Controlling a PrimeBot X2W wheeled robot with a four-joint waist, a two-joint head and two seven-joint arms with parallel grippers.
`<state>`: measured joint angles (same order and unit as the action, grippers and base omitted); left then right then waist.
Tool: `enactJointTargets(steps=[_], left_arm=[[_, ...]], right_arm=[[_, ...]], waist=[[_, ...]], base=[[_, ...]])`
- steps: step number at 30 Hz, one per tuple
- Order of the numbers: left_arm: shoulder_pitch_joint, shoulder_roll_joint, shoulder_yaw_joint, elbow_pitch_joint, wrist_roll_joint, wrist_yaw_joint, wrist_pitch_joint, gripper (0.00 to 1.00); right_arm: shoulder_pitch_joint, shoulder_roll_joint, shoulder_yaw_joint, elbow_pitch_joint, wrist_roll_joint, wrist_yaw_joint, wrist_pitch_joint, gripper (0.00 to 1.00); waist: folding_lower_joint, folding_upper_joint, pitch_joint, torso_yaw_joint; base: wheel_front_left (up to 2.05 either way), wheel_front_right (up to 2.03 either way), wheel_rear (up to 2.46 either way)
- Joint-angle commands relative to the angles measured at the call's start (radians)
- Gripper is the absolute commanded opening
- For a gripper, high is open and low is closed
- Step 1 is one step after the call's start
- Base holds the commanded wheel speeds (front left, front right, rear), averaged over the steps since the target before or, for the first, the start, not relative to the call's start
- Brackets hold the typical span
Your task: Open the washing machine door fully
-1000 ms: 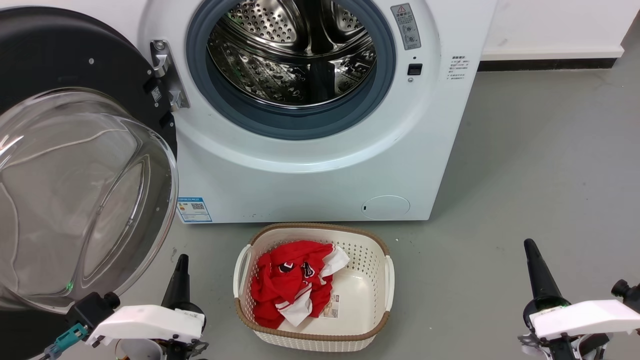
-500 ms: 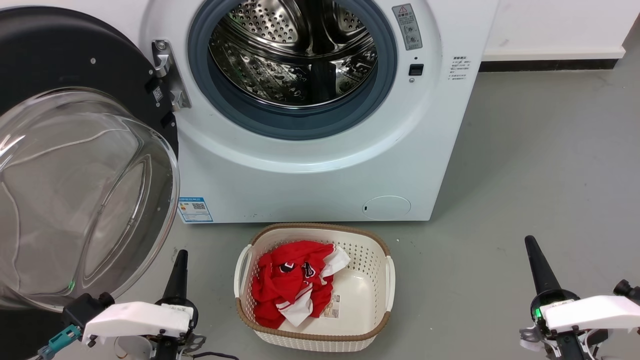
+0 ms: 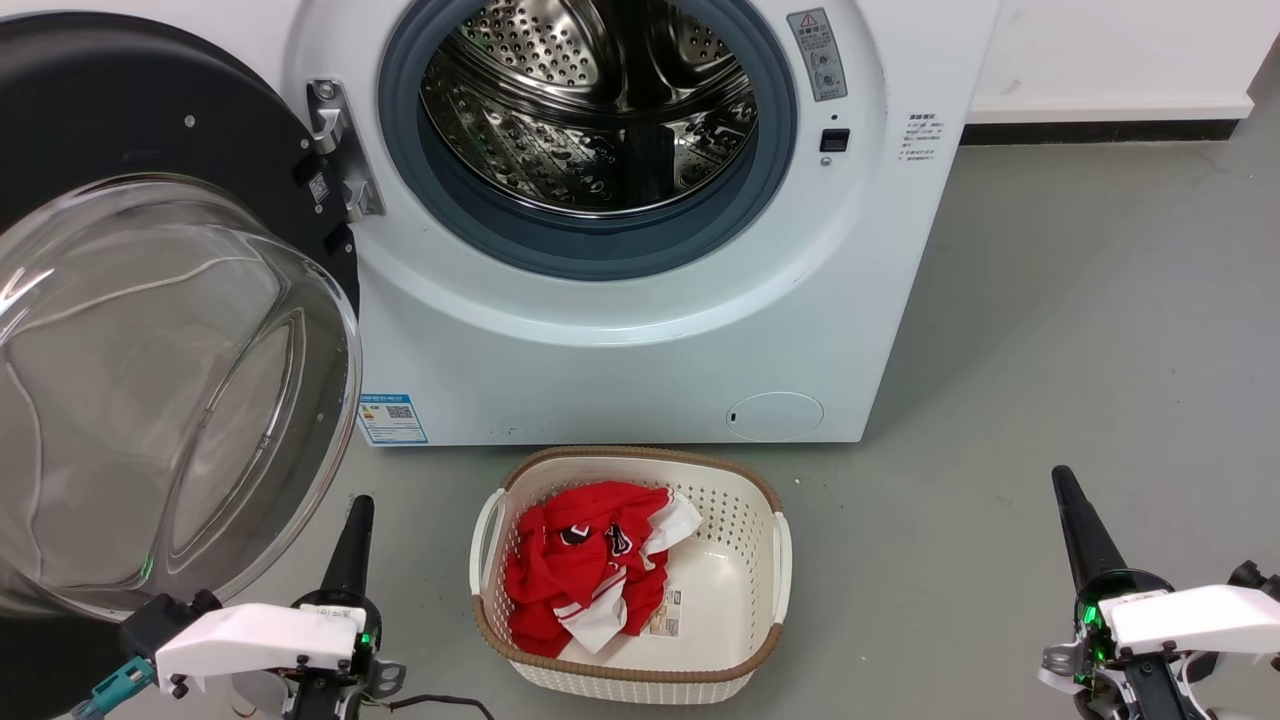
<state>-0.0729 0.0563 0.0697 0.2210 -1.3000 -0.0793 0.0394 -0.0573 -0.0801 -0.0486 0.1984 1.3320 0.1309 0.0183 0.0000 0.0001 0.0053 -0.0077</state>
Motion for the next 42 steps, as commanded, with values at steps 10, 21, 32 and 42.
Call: enactJointTargets(steps=[10,21,32,42], left_arm=[[-0.027,-0.002,0.017,0.005,-0.099,-0.020,0.025,0.00],[-0.035,-0.004,0.029,0.014,-0.187,-0.035,0.047,0.00],[-0.037,-0.006,0.041,0.022,-0.270,-0.048,0.067,0.00],[-0.040,-0.007,0.048,0.026,-0.313,-0.054,0.079,0.00]], right_arm=[[-0.031,-0.002,-0.010,0.013,0.100,0.000,0.020,0.00],[-0.039,0.001,-0.018,0.026,0.188,0.000,0.041,0.00],[-0.051,0.003,-0.026,0.040,0.269,0.000,0.060,0.00],[-0.054,0.007,-0.032,0.047,0.310,0.000,0.070,0.00]], waist=[[0.0000,-0.0001,-0.001,0.002],[0.0000,-0.0001,-0.001,0.004],[0.0000,-0.0001,-0.002,0.006],[0.0000,-0.0001,-0.002,0.008]], base=[[0.00,0.00,0.00],[0.00,0.00,0.00],[0.00,0.00,0.00],[0.00,0.00,0.00]])
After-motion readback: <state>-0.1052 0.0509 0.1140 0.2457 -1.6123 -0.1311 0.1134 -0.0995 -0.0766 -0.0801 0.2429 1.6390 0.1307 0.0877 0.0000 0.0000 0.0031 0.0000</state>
